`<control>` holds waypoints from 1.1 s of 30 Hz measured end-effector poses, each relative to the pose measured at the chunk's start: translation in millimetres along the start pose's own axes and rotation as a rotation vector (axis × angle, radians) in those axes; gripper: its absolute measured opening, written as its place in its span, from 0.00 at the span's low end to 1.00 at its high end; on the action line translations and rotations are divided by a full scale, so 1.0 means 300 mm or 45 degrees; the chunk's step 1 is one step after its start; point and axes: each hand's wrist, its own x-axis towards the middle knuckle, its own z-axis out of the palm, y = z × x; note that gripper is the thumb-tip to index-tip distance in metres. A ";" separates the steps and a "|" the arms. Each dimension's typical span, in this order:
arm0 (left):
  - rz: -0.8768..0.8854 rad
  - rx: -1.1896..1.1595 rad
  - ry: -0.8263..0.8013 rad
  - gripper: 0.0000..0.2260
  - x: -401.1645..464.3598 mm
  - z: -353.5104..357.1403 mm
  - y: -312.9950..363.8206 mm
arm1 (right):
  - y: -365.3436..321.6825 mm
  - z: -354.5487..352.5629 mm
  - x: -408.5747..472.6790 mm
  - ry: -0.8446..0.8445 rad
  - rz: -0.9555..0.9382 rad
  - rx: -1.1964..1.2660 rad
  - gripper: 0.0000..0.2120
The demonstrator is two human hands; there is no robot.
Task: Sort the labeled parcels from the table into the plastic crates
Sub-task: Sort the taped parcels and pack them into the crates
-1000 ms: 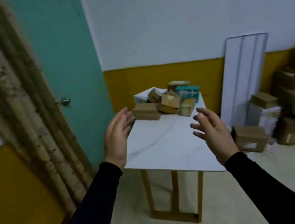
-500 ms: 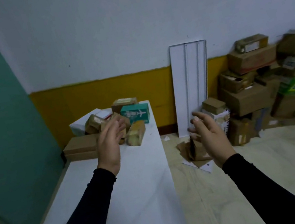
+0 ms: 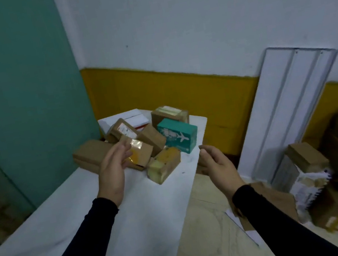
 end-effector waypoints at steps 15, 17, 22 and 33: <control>-0.315 0.077 0.381 0.07 0.558 0.125 -0.354 | 0.174 0.210 0.904 -0.365 0.102 -0.397 0.08; -0.350 0.127 0.463 0.07 0.610 0.111 -0.398 | 0.203 0.276 1.013 -0.440 0.084 -0.440 0.15; -0.488 0.209 0.696 0.12 0.698 0.108 -0.485 | 0.227 0.411 1.216 -0.735 0.039 -0.544 0.06; -0.872 0.170 1.042 0.23 0.840 0.175 -0.557 | 0.279 0.647 1.481 -1.323 0.075 -0.443 0.17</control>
